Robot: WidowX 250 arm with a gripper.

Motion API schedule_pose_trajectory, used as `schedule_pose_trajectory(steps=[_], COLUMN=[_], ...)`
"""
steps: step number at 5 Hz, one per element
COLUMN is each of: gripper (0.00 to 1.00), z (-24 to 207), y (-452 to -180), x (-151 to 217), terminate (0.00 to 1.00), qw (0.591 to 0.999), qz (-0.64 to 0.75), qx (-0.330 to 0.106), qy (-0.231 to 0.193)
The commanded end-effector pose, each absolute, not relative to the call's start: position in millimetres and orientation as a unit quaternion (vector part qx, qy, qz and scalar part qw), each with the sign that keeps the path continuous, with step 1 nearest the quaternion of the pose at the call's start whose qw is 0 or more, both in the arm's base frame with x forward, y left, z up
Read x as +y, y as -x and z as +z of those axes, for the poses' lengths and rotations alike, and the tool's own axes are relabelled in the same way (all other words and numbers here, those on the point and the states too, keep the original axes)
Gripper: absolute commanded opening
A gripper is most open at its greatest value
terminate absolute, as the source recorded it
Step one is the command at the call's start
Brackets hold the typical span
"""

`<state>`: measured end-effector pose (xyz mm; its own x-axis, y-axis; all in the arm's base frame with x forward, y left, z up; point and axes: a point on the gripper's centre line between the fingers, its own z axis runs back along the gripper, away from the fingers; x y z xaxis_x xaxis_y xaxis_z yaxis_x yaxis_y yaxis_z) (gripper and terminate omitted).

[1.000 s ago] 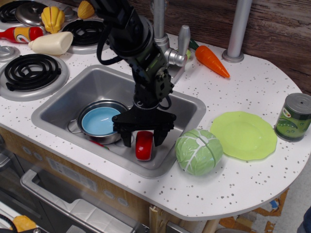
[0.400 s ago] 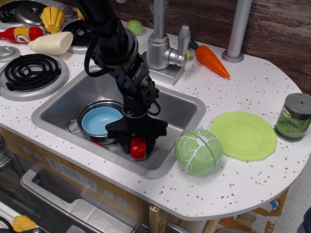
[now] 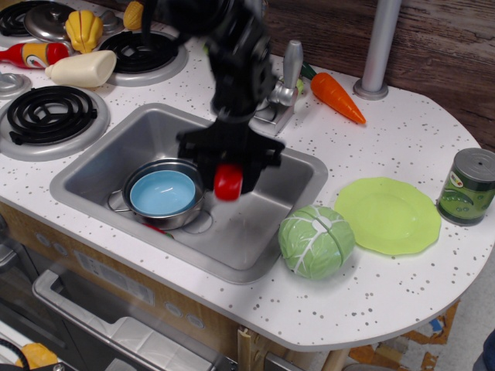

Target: Put sushi on plate

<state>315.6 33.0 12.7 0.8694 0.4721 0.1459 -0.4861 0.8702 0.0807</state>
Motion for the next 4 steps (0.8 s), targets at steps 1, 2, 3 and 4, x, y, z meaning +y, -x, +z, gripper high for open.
schedule_pose_trajectory(steps=[1, 2, 3, 4], gripper=[0.0, 0.0, 0.0, 0.0], z=[59.8, 70.3, 65.8, 59.3], y=[-343.5, -358.7, -363.1, -364.9], x=[14.4, -13.7, -41.0, -63.9], terminate=[0.0, 0.0, 0.0, 0.0], qw=[0.97, 0.971, 0.971, 0.975], qz=[0.219, 0.211, 0.208, 0.191], qx=[-0.1, -0.103, -0.113, -0.11], qy=[-0.043, -0.034, -0.019, -0.002])
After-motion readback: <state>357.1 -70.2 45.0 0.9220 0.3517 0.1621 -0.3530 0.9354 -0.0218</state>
